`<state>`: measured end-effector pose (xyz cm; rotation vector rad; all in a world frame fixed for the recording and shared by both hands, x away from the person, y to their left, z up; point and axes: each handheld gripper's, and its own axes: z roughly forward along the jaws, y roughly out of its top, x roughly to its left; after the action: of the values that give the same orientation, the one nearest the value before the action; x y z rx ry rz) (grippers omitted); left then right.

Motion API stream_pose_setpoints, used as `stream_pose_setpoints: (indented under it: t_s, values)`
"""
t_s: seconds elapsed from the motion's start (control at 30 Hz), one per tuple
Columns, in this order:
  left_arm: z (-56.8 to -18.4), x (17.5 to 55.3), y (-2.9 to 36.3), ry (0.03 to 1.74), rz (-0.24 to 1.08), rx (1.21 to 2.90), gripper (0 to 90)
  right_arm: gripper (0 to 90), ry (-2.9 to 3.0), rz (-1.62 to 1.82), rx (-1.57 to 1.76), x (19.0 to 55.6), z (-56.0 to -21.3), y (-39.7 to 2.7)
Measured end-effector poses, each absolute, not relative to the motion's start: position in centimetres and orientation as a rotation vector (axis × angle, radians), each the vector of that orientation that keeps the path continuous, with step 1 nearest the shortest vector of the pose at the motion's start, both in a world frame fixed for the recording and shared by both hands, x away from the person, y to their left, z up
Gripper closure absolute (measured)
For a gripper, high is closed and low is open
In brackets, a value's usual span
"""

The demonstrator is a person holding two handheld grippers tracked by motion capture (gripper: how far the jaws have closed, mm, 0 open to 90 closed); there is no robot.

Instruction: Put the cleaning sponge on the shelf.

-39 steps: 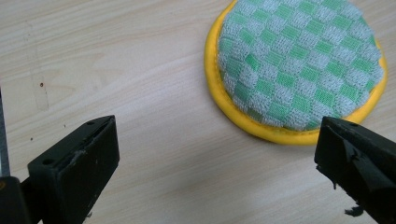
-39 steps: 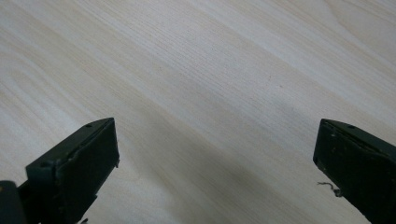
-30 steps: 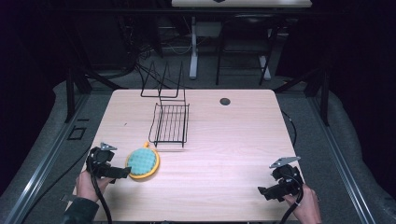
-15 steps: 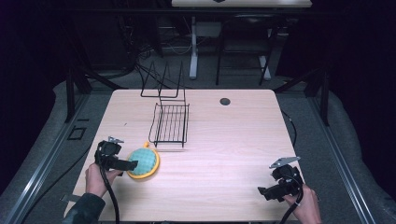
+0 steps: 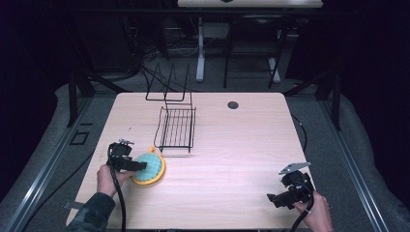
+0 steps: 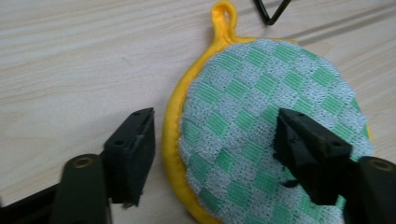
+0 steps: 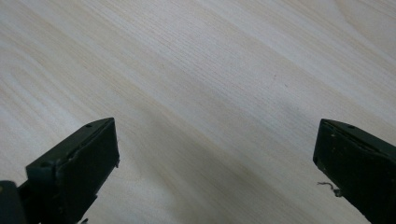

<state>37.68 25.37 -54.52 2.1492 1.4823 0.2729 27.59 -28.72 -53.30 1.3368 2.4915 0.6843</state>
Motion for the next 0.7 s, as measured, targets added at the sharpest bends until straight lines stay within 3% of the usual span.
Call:
stream_pose_setpoints:
  t_s: [0.07, 0.33, 0.7]
  values:
    - [-54.6, 37.6, 25.3, 1.476, 0.266, 2.142, 43.8, 0.0, 2.493, 0.684, 1.334, 27.6, -53.3, -28.7]
    - [-54.8, 37.1, 25.0, 1.459, 0.311, 2.149, 61.3, 0.0, 2.49, 0.686, 1.333, 27.5, -53.3, -28.7]
    - [-54.8, 36.6, 24.7, 1.419, 0.425, 2.183, 81.4, 0.1, 2.491, 0.685, 1.332, 27.5, -53.2, -28.7]
